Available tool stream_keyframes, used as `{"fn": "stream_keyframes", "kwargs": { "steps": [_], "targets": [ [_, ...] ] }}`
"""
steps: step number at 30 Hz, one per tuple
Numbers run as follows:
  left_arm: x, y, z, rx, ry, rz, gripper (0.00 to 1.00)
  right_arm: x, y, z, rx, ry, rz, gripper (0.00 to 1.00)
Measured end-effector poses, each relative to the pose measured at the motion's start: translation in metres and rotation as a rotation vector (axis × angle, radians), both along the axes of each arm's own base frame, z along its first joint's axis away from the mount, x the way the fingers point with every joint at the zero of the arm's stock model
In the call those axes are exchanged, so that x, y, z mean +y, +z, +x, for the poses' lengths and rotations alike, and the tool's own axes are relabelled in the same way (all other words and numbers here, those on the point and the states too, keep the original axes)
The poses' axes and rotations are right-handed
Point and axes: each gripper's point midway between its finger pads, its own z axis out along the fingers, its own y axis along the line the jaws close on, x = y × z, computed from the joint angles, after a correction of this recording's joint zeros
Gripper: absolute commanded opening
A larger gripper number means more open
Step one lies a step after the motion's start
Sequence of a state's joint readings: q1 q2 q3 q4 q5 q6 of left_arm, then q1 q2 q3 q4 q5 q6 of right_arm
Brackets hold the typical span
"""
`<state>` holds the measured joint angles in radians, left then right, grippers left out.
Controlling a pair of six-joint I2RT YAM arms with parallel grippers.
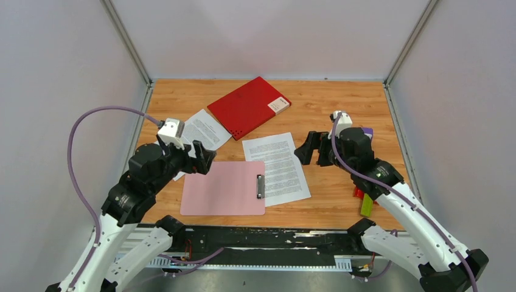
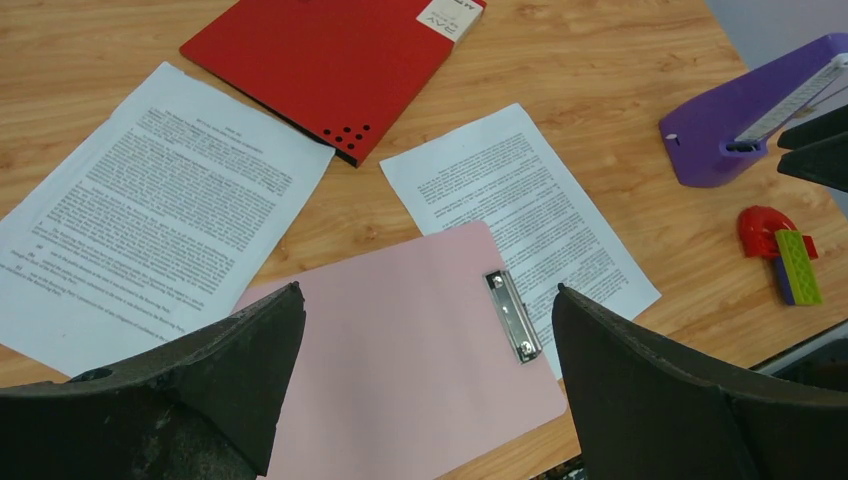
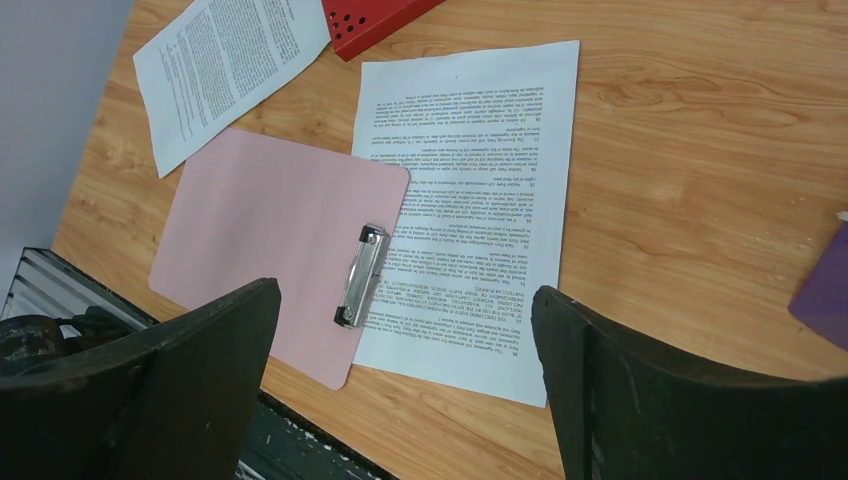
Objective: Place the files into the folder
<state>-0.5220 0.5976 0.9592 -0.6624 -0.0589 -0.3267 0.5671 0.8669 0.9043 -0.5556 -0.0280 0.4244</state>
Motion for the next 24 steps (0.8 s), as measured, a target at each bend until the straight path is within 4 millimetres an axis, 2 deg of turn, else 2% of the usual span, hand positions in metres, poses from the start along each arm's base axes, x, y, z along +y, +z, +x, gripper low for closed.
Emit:
{"fn": "stream_keyframes", "kwargs": {
  "steps": [11,15,19,24],
  "targets": [
    [0.0,-0.001,0.0,0.002,0.001,0.002,1.0,-0.001,-0.005,-0.002,-0.017,-0.005,0.019,0.99],
    [0.001,-0.005,0.004,0.015,0.014,0.014,0.97,-0.002,-0.012,0.001,-0.024,-0.028,0.029,0.99],
    [0.001,-0.027,0.015,0.08,0.048,0.062,0.94,0.0,-0.024,0.01,0.003,-0.073,0.049,0.96],
    [0.001,-0.076,0.032,0.237,0.103,0.16,0.9,0.025,-0.05,0.026,0.057,-0.03,0.086,0.9]
  ]
}}
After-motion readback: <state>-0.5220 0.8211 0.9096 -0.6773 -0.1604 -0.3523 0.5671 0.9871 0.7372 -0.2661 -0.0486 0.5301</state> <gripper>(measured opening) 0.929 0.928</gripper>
